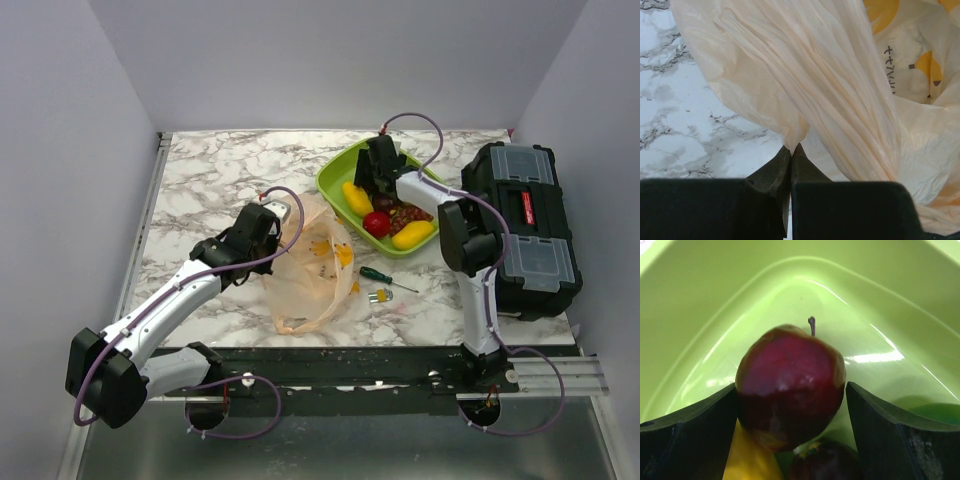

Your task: Take the fake fruits out of the plastic bag

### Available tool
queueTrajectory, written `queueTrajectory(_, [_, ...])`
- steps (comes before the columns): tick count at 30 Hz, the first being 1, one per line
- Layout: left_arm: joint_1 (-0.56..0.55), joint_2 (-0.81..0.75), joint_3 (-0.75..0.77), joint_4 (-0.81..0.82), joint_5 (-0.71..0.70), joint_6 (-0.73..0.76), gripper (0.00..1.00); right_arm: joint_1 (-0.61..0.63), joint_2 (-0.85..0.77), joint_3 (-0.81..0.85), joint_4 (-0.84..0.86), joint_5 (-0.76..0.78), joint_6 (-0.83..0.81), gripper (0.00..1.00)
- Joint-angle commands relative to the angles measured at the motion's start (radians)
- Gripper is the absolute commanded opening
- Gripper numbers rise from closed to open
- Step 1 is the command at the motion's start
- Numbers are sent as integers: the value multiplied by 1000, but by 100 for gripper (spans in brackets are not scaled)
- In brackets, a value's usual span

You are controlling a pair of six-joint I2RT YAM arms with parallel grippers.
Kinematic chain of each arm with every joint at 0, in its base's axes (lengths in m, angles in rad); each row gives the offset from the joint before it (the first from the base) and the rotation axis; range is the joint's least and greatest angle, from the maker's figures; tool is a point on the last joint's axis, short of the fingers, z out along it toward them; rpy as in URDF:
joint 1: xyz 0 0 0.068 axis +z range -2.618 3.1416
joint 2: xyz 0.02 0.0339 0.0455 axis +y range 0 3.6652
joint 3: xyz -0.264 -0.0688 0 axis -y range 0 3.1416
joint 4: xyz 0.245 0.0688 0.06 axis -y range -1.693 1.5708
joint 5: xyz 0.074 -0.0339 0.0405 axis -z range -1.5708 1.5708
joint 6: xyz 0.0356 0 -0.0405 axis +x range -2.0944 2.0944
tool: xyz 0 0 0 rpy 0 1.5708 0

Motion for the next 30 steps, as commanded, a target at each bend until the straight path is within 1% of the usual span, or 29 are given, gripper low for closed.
queueTrajectory(1, [4,1,37,-18,34,13,0,2,-116,-45,-43,-13,-50,87])
queueTrajectory(6, [4,7,40,-19,38,14,0,5,-262,-118,-31,-55,-48,88])
queueTrajectory(12, [6,8,45,-22,27,14,0,37,-478,-335,6,-138,-26,88])
queueTrajectory(14, [10,4,47,-20,29,14,0,57,-570,-449,64,-212,-23,88])
queueTrajectory(17, [14,-2,49,-18,33,11,0,85,-723,-645,175,-406,-17,88])
queueTrajectory(20, [18,-13,46,-14,45,8,0,136,-863,-794,267,-542,-13,92])
queueTrajectory(22, [19,-16,44,-11,52,5,0,171,-926,-865,301,-600,-7,94])
queueTrajectory(24, [18,-19,44,-13,66,-6,0,208,-966,-912,319,-615,-4,95])
queueTrajectory(25, [18,-21,41,-10,69,-23,7,221,-977,-933,328,-617,0,95])
queueTrajectory(27, [20,-33,36,-8,57,-96,35,234,-981,-951,335,-620,13,95])
queueTrajectory(30, [21,-65,44,-41,79,-206,70,247,-973,-956,327,-626,13,96])
